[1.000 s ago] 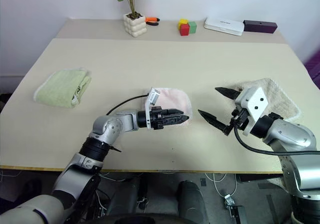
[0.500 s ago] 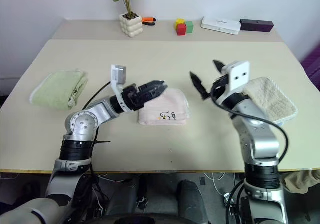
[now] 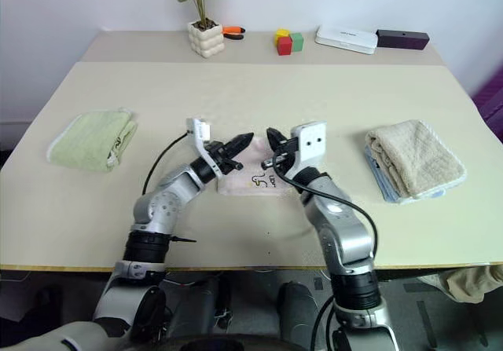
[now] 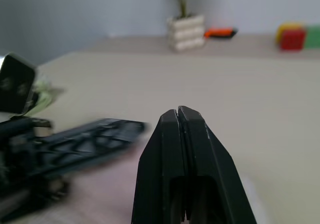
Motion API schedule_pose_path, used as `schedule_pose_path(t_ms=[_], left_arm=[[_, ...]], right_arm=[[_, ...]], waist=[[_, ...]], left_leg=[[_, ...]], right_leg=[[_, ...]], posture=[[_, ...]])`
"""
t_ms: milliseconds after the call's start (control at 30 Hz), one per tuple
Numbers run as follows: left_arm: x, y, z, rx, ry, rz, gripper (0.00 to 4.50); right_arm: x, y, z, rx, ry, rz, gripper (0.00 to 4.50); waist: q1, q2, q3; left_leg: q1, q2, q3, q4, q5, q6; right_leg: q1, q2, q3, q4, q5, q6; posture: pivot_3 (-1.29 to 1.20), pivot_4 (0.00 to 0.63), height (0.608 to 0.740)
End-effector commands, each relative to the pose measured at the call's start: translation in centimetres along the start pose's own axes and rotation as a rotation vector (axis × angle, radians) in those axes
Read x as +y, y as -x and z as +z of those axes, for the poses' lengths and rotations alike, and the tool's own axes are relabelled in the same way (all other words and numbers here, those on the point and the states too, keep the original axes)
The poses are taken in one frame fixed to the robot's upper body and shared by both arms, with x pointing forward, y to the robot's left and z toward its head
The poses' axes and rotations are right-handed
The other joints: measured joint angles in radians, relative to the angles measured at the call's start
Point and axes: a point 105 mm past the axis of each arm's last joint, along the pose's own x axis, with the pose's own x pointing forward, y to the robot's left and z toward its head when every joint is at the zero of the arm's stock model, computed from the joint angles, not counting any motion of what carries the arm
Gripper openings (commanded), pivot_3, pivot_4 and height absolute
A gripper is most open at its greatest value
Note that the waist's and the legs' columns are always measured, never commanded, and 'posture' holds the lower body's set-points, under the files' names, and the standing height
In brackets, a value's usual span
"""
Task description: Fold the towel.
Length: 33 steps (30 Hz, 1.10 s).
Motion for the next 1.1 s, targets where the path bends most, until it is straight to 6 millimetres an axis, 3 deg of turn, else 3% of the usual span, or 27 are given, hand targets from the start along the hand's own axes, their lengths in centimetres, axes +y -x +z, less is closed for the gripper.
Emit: schedule_pose_path(t_ms=[33,100,233,433,667,933,1000,1100], left_arm=[[0.3,-0.7,0.2,0.007,-0.056,0.036,0.03],[0.6,-0.8,-0.4,0.030,-0.060,0.048,0.03],[0.7,-0.8,-1.1,0.064,-0.059,0.057,0.03],[1.3,-0.4,-1.8,0.094,-0.074,0.077,0.03],[2.4,0.8,-2.3,0.127,-0.080,0.116,0.03],[3.5,1.6,-1.9,0.124,-0.111,0.171,0.03],[3.1,1.6,-1.6,0.106,-0.097,0.143,0.57],[1.8,1.3,0.0,0.032,-0.043,0.090,1.81]], right_arm=[[0.1,-0.7,1.3,-0.061,0.043,-0.014,0.02],[-0.1,-0.6,0.1,-0.034,0.047,-0.028,0.02],[-1.5,-0.2,-4.0,0.116,0.123,-0.087,0.02],[-2.4,-0.2,-6.6,0.239,0.209,-0.133,0.02],[-4.9,0.4,-6.5,0.251,0.193,-0.248,0.02],[-5.6,0.7,-5.6,0.222,0.192,-0.277,0.02],[-5.1,0.8,-5.5,0.196,0.094,-0.237,0.00],[-4.4,0.6,-4.6,0.154,0.085,-0.198,0.83]], waist=[[0.000,0.000,0.000],[-0.001,0.000,0.000],[-0.001,0.000,0.000],[-0.003,0.000,0.000],[-0.002,0.000,-0.001],[-0.001,0.000,-0.002],[-0.001,0.000,-0.002],[-0.002,0.000,-0.002]], left_leg=[[0.000,0.000,0.000,0.000,0.000,0.000],[0.000,0.000,0.000,0.000,0.000,0.000],[0.000,0.000,0.000,0.000,0.000,0.000],[0.001,0.000,0.000,0.000,0.000,0.000],[0.001,0.000,0.000,0.000,0.000,0.000],[0.001,0.000,0.000,0.000,0.000,0.000],[0.001,0.000,0.000,0.000,0.000,0.000],[0.001,0.000,0.000,0.000,0.000,0.000]], right_leg=[[0.000,0.000,0.000,0.000,0.000,0.000],[0.000,0.000,0.000,0.000,0.000,0.000],[0.000,0.000,0.000,0.000,0.000,0.000],[0.000,0.000,0.000,0.000,0.000,0.000],[0.001,0.000,0.000,0.000,0.000,0.000],[0.001,0.000,0.000,0.000,0.000,0.000],[0.001,0.000,0.000,0.000,0.000,0.000],[0.002,0.000,0.000,0.000,0.000,0.000]], posture=[[0.00,0.150,0.735],[0.00,0.150,0.735],[0.00,0.150,0.735],[0.00,0.150,0.735],[0.00,0.150,0.735],[0.00,0.150,0.735],[0.00,0.150,0.735],[0.00,0.150,0.735]])
